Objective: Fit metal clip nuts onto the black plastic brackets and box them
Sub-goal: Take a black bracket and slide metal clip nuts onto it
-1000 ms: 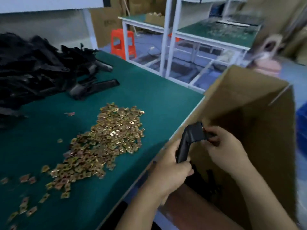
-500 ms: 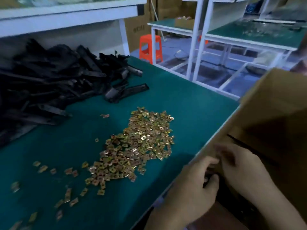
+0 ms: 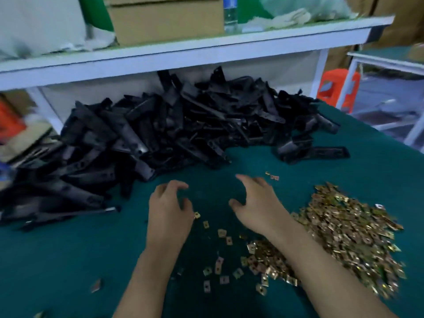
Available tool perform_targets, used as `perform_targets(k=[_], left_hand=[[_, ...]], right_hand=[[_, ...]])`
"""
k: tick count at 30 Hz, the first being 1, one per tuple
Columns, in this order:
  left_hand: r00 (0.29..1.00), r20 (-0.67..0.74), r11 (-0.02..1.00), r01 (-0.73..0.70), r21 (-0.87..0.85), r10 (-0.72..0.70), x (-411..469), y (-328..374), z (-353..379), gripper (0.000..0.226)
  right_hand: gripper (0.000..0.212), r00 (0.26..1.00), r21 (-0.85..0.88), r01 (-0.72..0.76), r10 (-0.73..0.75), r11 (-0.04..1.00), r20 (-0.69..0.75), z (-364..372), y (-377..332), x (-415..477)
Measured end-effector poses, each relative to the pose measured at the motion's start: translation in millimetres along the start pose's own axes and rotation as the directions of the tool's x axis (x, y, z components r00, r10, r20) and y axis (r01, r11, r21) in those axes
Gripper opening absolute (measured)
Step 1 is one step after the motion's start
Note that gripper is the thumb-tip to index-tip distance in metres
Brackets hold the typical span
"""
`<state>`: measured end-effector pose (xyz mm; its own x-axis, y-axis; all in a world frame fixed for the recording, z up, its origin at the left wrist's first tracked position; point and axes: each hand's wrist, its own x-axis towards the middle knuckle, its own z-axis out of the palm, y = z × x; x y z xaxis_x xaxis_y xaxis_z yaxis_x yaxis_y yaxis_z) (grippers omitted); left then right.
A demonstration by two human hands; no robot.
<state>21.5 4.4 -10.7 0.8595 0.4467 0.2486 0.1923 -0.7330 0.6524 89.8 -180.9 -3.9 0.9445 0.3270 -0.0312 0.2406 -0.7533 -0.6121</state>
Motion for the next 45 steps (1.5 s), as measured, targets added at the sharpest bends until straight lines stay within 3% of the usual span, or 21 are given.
perform_targets(k=[3, 11, 16, 21, 24, 25, 26, 27, 28, 29, 30, 32, 34, 37, 39, 42, 45], left_hand=[[1.000, -0.018, 0.996, 0.011, 0.092, -0.010, 15.0, -20.3, 0.9, 0.029], [0.989, -0.110, 0.995, -0.095, 0.007, 0.095, 19.3, -34.9, 9.3, 0.027], [0.987, -0.102, 0.992, -0.126, 0.000, 0.125, 18.1, -37.1, 10.5, 0.027], [0.981, -0.123, 0.986, -0.156, -0.054, 0.148, 17.9, -36.3, 12.0, 0.025], [0.990, -0.131, 0.971, -0.086, -0.222, 0.058, 17.7, -28.9, 12.5, 0.016], [0.994, -0.104, 0.933, -0.012, -0.360, -0.027, 16.4, -23.5, 11.8, 0.020], [0.990, -0.026, 0.820, 0.102, -0.563, -0.140, 15.5, -17.8, 9.6, 0.030], [0.962, 0.137, 0.591, 0.254, -0.766, -0.237, 15.7, -12.8, 6.6, 0.043], [0.911, 0.338, 0.292, 0.399, -0.869, -0.236, 16.4, -9.7, 2.1, 0.055], [0.861, 0.485, 0.067, 0.499, -0.864, -0.155, 16.6, -9.4, -2.9, 0.065], [0.823, 0.566, -0.039, 0.565, -0.824, -0.041, 16.4, -10.7, -7.6, 0.071], [0.807, 0.587, -0.044, 0.591, -0.806, 0.066, 15.1, -11.9, -13.7, 0.069], [0.815, 0.579, 0.018, 0.578, -0.816, 0.037, 15.0, -10.2, -11.9, 0.060], [0.840, 0.542, -0.014, 0.541, -0.841, -0.035, 13.1, -8.7, -5.4, 0.034], [0.858, 0.507, -0.040, 0.505, -0.862, -0.078, 14.4, -10.5, -3.9, 0.027], [0.865, 0.492, -0.054, 0.489, -0.871, -0.103, 15.3, -13.9, -4.2, 0.037], [0.862, 0.497, -0.034, 0.496, -0.868, -0.100, 13.6, -16.7, 0.0, 0.037]], right_hand=[[0.074, 1.000, 0.044, -0.016, 0.016, 0.999, -0.011, 22.5, -15.0, 52.6], [0.079, 0.985, 0.239, -0.075, 0.110, 0.968, -0.136, 42.6, -8.4, 137.4], [0.039, 0.969, 0.182, -0.013, 0.057, 0.983, -0.239, 49.5, -0.3, 134.6], [0.034, 0.986, 0.221, 0.040, -0.002, 0.974, -0.166, 35.5, -0.6, 97.5], [0.033, 0.984, 0.225, 0.160, -0.138, 0.961, -0.111, 27.1, -3.8, 57.4], [0.033, 0.976, 0.234, 0.216, -0.201, 0.948, -0.089, 25.1, -5.7, 44.0], [0.033, 0.962, 0.245, 0.271, -0.262, 0.931, -0.070, 23.1, -8.5, 32.4], [0.034, 0.947, 0.259, 0.321, -0.316, 0.911, -0.062, 21.1, -11.2, 23.6], [0.035, 0.930, 0.270, 0.366, -0.363, 0.891, -0.063, 18.8, -13.2, 17.7], [0.039, 0.912, 0.272, 0.407, -0.402, 0.872, -0.075, 16.5, -14.2, 14.3], [0.043, 0.898, 0.268, 0.438, -0.432, 0.858, -0.087, 14.5, -14.7, 12.3], [0.046, 0.877, 0.252, 0.479, -0.466, 0.841, -0.112, 12.2, -14.3, 11.9], [0.049, 0.875, 0.258, 0.484, -0.462, 0.836, -0.147, 12.5, -10.9, 15.1], [0.045, 0.940, 0.204, 0.337, -0.320, 0.919, -0.115, 6.9, 0.6, 21.1], [0.040, 0.962, 0.077, 0.266, -0.270, 0.961, 0.045, 0.1, 11.8, 21.9], [0.052, 0.892, -0.009, 0.285, -0.262, 0.958, 0.368, -0.8, 16.1, 16.0], [0.031, 0.861, 0.015, 0.348, -0.326, 0.937, 0.390, 4.8, 11.8, 12.9]])
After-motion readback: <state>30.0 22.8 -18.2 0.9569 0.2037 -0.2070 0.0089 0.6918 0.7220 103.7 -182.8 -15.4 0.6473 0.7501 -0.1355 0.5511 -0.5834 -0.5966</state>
